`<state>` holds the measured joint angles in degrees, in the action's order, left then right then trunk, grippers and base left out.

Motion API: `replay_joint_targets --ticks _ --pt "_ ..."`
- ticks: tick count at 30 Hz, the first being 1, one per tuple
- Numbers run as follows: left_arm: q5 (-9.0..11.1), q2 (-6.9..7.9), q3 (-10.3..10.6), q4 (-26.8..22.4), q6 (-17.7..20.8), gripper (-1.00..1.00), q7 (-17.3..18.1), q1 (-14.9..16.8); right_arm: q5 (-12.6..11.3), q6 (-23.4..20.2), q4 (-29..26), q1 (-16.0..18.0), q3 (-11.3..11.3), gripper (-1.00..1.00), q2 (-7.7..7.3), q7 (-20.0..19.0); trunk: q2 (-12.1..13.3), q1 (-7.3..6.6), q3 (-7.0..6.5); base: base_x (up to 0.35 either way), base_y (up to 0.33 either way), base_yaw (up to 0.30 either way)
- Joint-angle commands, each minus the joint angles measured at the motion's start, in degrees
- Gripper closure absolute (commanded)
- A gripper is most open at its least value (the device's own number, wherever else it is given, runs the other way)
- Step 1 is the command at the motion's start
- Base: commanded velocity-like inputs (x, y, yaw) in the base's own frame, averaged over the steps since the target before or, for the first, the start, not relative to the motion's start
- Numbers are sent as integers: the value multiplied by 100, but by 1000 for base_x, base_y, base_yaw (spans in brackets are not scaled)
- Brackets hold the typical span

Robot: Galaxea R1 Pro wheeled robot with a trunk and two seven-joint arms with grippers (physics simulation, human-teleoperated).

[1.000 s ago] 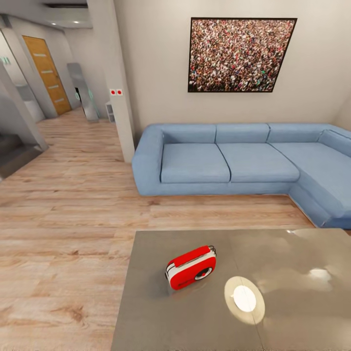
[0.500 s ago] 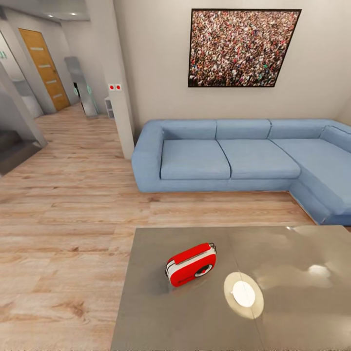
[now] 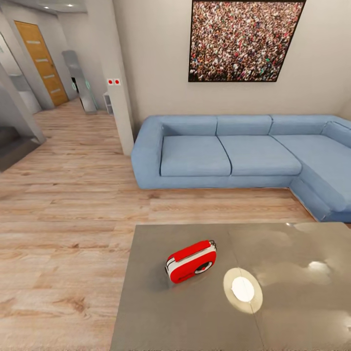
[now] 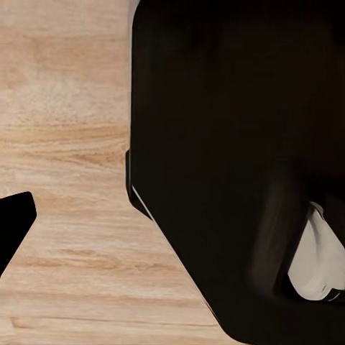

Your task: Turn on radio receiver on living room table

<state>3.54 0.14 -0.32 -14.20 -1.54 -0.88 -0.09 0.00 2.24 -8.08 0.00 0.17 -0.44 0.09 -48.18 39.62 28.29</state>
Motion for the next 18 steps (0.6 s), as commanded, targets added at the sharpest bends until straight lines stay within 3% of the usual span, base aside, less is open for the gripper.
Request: replay_joint_targets --ticks 1,18 --pt "2 1 -1 -8 2 -100 0 0 0 4 -10 0 0 -100 3 0 0 0 10 0 0 0" --pt "7 -27 -16 -28 -10 -100 0 0 9 -6 -27 0 -2 -100 18 -16 0 0 166 0 0 0"
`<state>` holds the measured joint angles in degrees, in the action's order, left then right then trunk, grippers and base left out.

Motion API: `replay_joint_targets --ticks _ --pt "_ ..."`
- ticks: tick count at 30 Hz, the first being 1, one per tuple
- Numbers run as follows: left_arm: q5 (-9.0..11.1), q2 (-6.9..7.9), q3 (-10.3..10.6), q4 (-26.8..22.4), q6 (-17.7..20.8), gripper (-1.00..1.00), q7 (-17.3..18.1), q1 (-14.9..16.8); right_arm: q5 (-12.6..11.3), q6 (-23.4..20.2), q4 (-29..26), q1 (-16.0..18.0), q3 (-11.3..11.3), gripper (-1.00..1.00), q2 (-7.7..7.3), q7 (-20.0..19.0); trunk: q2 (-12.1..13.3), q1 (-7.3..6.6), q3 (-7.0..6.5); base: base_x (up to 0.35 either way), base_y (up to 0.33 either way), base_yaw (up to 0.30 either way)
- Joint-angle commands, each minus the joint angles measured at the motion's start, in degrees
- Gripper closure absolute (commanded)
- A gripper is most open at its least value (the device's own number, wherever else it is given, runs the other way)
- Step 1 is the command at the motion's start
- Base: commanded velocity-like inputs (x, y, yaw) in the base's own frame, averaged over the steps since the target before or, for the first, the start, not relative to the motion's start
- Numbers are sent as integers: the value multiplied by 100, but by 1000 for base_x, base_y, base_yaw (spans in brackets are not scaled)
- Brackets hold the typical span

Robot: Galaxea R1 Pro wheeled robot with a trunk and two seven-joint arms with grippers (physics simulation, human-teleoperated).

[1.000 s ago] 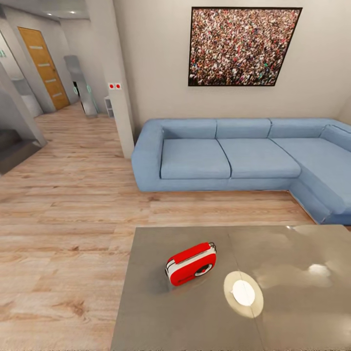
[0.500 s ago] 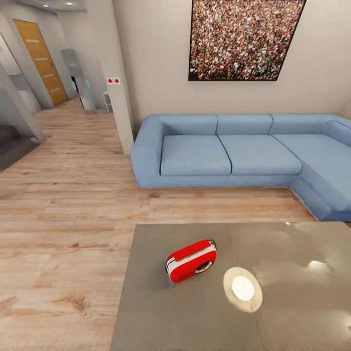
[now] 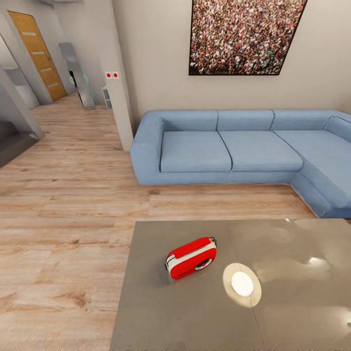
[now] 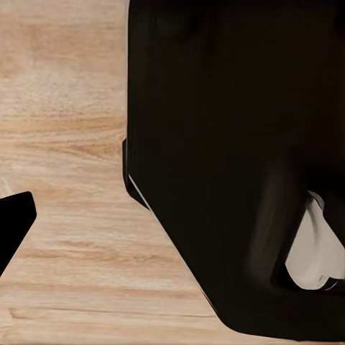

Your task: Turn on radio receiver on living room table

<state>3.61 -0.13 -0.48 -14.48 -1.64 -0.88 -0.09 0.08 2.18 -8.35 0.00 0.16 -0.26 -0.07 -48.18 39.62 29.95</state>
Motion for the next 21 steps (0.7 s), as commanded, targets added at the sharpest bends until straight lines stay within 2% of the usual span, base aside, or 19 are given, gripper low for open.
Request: replay_joint_targets --ticks 1,21 --pt "0 1 0 -1 -1 -100 0 0 2 -1 0 0 -3 -100 -3 -1 0 0 10 0 0 0" --pt "0 -5 -5 -2 -5 -100 0 0 9 -7 0 0 -7 -100 -4 -10 0 0 194 0 0 0"
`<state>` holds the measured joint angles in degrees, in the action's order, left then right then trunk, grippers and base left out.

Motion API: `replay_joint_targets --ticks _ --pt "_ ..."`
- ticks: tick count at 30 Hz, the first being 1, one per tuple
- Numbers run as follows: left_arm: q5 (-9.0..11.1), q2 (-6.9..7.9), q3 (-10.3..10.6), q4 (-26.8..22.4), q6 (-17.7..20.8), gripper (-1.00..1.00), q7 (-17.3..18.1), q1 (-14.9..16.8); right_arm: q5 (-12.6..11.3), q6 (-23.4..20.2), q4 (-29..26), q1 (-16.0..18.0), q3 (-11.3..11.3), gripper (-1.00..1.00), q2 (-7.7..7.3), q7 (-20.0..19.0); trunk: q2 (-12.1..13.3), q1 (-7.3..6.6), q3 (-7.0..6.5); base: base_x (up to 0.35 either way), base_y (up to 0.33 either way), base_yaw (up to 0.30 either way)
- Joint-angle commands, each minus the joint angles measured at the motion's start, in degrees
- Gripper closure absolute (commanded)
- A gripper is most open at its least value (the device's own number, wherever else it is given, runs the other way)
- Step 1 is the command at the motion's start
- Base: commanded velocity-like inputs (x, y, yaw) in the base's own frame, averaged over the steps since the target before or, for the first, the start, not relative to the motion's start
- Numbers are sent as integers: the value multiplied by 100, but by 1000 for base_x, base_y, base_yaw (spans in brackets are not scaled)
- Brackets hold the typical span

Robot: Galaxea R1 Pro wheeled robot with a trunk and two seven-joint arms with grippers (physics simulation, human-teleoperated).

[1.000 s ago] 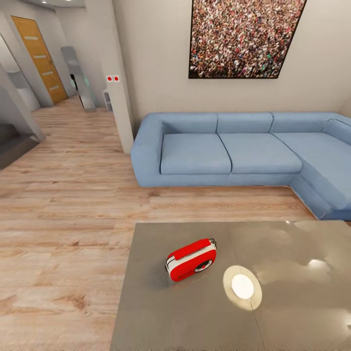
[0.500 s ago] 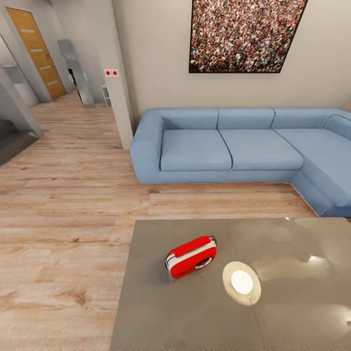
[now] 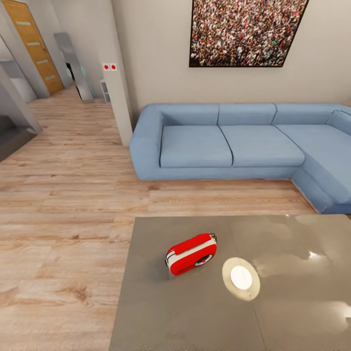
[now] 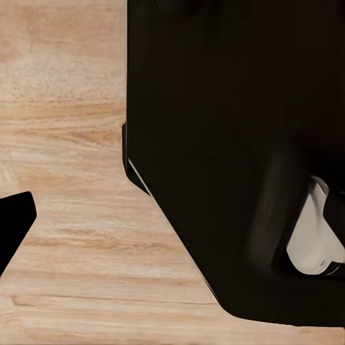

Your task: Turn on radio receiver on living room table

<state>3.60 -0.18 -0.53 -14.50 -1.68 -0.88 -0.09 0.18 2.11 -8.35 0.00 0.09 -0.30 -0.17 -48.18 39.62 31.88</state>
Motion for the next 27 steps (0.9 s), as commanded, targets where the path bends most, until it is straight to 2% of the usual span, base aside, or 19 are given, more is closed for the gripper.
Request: replay_joint_targets --ticks 1,8,27 --pt "0 0 0 0 -1 -100 0 0 0 0 0 0 0 -100 2 1 0 0 10 0 0 0" --pt "0 8 4 0 1 -100 0 0 71 0 0 0 0 -100 3 8 0 0 74 0 0 0" --pt "0 9 3 0 1 -100 0 0 79 0 0 0 0 -100 12 8 0 0 249 0 0 0"
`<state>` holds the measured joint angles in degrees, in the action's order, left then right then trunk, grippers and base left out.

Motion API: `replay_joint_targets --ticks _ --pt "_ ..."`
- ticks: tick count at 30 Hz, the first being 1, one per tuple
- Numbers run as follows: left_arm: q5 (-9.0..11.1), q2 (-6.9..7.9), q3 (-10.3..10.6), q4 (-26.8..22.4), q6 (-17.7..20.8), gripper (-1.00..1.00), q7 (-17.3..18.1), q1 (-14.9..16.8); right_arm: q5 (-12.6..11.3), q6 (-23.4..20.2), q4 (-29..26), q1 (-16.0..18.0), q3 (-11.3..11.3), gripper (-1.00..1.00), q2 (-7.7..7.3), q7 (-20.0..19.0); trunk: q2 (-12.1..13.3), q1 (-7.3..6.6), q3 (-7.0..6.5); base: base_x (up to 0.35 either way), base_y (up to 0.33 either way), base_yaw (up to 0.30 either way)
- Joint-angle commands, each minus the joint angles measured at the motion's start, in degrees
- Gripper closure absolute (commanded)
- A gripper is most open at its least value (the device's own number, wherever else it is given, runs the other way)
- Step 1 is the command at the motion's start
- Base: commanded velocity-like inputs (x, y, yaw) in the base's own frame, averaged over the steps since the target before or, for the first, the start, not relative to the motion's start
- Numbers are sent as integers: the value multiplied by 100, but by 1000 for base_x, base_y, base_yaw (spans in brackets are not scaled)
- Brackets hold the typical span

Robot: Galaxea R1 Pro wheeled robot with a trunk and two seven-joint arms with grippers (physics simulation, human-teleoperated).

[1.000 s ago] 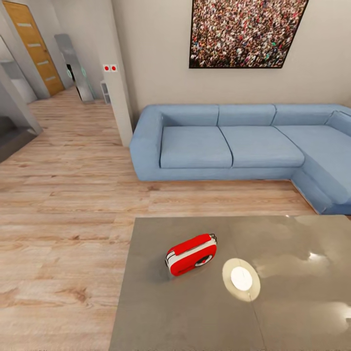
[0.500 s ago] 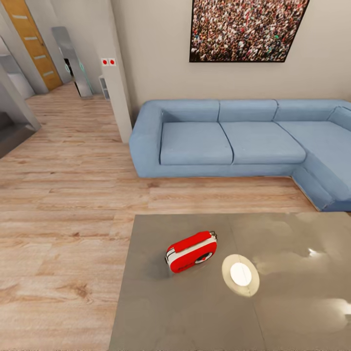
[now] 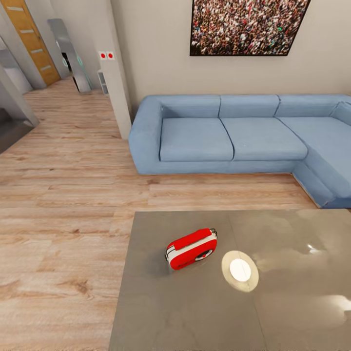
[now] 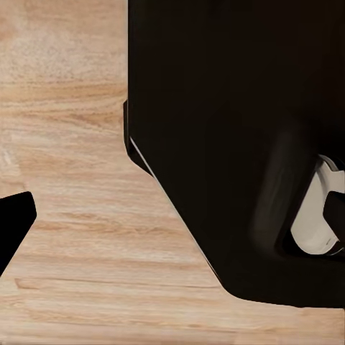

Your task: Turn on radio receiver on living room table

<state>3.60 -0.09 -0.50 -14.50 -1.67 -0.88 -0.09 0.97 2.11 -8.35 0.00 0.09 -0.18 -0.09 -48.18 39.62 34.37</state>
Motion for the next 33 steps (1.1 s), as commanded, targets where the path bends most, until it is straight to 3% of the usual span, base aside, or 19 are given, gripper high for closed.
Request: replay_joint_targets --ticks 1,33 --pt "0 0 0 0 0 -100 0 0 0 0 0 0 0 -100 -2 0 0 0 10 0 0 0" --pt "0 0 0 0 0 -100 0 0 0 5 0 0 0 -100 -9 -9 0 0 304 0 0 0"
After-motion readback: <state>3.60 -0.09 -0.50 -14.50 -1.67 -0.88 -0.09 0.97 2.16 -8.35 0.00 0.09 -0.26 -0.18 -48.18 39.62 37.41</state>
